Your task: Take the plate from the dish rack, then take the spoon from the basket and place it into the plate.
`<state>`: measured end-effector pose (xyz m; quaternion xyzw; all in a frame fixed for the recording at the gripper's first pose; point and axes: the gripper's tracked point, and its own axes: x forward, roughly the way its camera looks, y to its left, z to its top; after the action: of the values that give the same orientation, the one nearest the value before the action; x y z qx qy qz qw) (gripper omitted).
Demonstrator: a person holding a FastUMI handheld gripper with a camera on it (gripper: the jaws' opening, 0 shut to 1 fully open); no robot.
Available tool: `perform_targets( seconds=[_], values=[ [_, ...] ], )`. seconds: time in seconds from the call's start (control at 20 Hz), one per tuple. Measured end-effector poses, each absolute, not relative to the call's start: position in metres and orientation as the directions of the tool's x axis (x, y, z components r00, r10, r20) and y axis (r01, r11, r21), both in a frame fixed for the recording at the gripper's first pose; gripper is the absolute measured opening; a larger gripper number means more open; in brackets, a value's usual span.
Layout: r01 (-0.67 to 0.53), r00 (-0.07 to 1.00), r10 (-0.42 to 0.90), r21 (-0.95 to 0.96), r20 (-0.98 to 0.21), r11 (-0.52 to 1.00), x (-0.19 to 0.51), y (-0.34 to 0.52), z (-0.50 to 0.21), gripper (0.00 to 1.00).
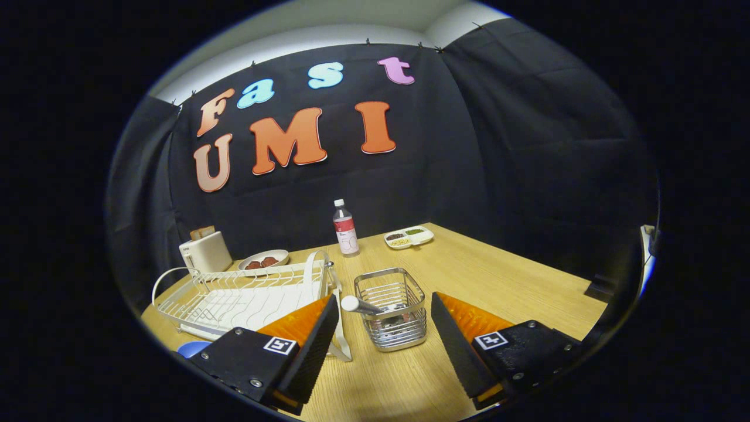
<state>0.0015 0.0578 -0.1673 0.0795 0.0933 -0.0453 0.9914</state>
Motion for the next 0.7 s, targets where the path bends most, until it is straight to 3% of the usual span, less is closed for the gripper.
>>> perform_targets(
  seconds=[0.1, 0.2, 0.45, 0.55, 0.7],
  values=[
    [0.087, 0.984, -0.064, 0.138, -0.165, 0.987, 0.009, 0.064, -0.165, 0.87],
    [0.079, 0.988, -0.062, 0.126, -0.139, 0.989, 0.016, 0.069, -0.162, 0.73],
    [0.097, 0.987, -0.091, 0.045, -0.130, 0.994, 0.027, 0.067, -0.164, 0.19],
    [0.092, 0.989, -0.089, 0.020, -0.120, 0.996, 0.029, 0.066, -0.161, 0.10],
    [0.095, 0.989, -0.095, 0.003, -0.113, 0.995, 0.028, 0.068, -0.157, 0.06]
  ],
)
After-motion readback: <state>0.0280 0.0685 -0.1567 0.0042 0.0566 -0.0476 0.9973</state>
